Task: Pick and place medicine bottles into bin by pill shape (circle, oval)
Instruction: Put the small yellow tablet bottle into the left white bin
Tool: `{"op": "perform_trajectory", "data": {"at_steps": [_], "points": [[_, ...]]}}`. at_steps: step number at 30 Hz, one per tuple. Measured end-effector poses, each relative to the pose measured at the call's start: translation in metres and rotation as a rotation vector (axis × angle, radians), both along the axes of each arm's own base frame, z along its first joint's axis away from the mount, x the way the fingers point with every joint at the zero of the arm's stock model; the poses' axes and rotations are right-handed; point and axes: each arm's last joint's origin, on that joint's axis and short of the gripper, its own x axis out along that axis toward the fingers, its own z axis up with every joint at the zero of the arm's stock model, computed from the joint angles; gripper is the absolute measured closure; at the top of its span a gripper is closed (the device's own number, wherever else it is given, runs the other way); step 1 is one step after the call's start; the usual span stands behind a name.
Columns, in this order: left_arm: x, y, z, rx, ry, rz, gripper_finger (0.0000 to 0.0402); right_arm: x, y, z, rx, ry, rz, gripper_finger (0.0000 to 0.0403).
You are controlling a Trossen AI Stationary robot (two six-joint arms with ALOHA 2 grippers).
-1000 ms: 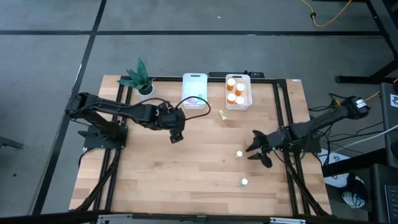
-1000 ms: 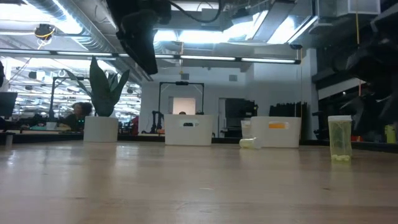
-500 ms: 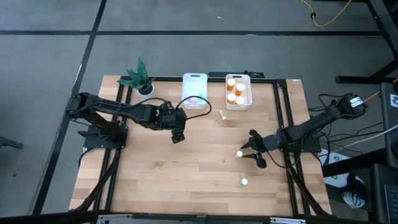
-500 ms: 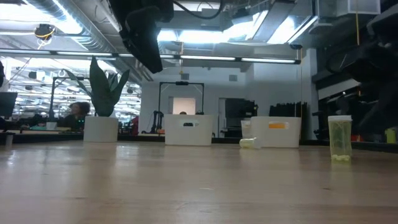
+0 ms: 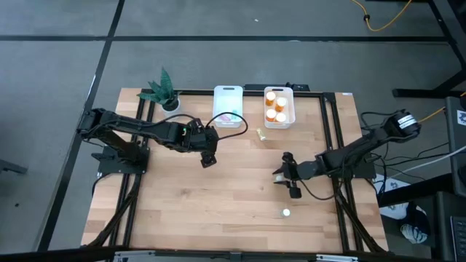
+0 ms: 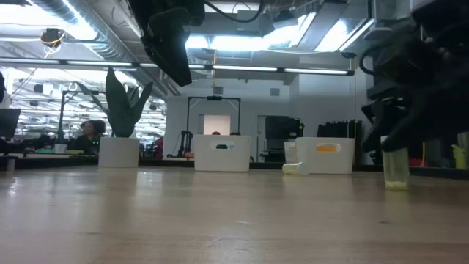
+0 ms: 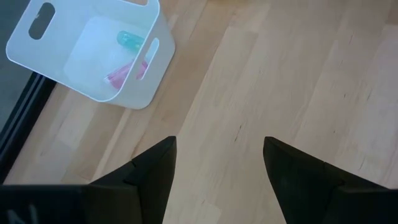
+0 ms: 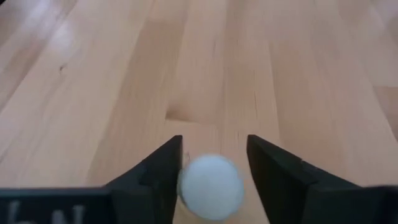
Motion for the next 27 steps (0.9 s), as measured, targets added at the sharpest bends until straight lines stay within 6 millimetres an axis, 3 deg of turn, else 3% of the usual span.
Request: {"op": "perform_trajectory", "data": {"at_steps": [6,15,20,24,27], "points": [[0.000,0.000,0.000,0.004,0.005,-0.008,0.0168,0.010,-0.001,0.011,-0.014,0.016,-0.016,0.0303],[0.000,0.000,0.000,0.015,0.014,-0.028,0.0168,0.043,-0.021,0.062,-0.217,-0.102,-0.020,0.0304],[0.000,-0.004,0.000,0.017,0.009,-0.038,0.0168,0.069,-0.066,0.112,-0.425,-0.221,-0.236,0.0305],[0.000,-0.009,0.000,0.044,0.007,-0.043,0.0168,0.080,-0.117,0.146,-0.318,-0.345,-0.381,0.0305],[0.000,-0.011,0.001,0.065,0.004,-0.043,0.0168,0.091,-0.154,0.149,-0.231,-0.381,-0.468,0.0305]]}}
